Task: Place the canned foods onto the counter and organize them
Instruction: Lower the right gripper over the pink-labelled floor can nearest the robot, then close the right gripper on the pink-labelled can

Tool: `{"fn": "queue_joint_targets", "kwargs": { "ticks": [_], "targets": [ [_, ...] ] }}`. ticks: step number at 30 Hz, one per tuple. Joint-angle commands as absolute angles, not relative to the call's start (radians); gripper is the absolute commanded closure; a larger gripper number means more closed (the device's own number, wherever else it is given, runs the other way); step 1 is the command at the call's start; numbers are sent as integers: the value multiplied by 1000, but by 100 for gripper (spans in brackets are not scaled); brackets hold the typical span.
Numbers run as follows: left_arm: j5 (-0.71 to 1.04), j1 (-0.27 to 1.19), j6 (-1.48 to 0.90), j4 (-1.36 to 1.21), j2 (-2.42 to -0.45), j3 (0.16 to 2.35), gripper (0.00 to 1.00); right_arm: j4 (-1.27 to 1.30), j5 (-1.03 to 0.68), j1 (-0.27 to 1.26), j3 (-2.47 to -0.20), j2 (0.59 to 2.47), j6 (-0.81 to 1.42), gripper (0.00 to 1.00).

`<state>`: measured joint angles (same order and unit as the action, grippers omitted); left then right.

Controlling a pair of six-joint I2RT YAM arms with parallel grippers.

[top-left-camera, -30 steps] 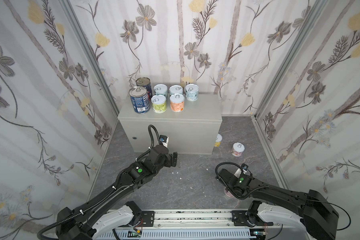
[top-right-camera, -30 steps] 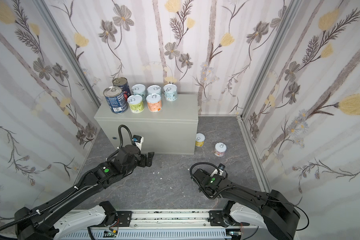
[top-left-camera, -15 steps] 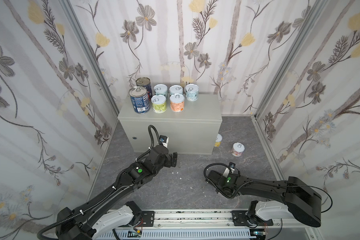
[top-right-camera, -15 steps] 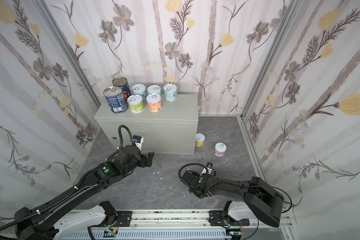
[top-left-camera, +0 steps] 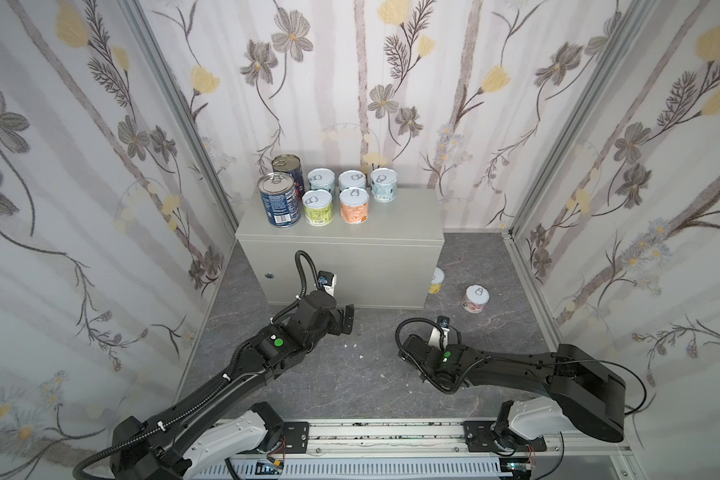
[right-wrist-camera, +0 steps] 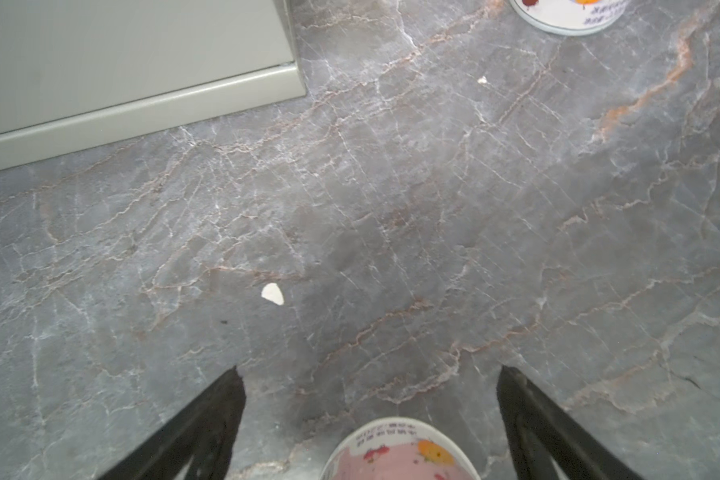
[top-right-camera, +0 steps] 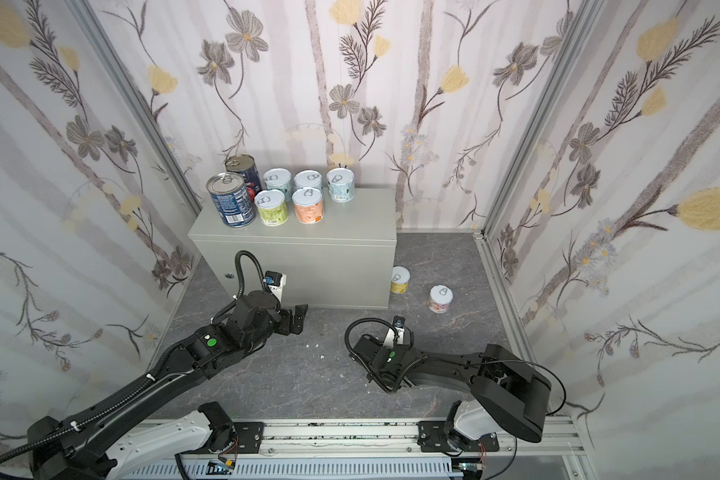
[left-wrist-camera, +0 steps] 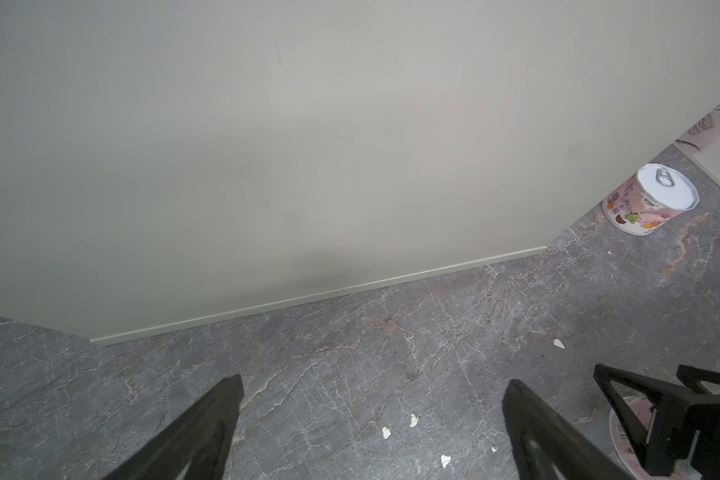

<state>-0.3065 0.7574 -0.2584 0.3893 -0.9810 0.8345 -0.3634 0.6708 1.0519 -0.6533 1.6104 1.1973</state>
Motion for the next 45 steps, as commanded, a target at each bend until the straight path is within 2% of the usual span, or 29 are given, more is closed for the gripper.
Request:
{"fn": "queue_joint_targets", "kwargs": {
  "ticks": [1,10,19,26,37,45],
  "targets": [
    [-316,756,-262,363,-977,835,0,-288,729,1055,-685,1648,1116,4],
    [-323,756,-261,364,-984,836,0,-234,767,1055,-702,1651,1023,1],
    [-334,756,-272,341,-1003,826,0,-77,735,1103,-558,1450,871,0],
    [-380,756,-275,325,-963,806,0,-25,813,1202,-466,1327,881,0],
    [-408,761,-279,313,-898,798,0,22,884,1309,-400,1402,948,0],
    [-387,762,-293,317,-908,819,0,40,928,1308,-330,1350,988,0]
  ]
}}
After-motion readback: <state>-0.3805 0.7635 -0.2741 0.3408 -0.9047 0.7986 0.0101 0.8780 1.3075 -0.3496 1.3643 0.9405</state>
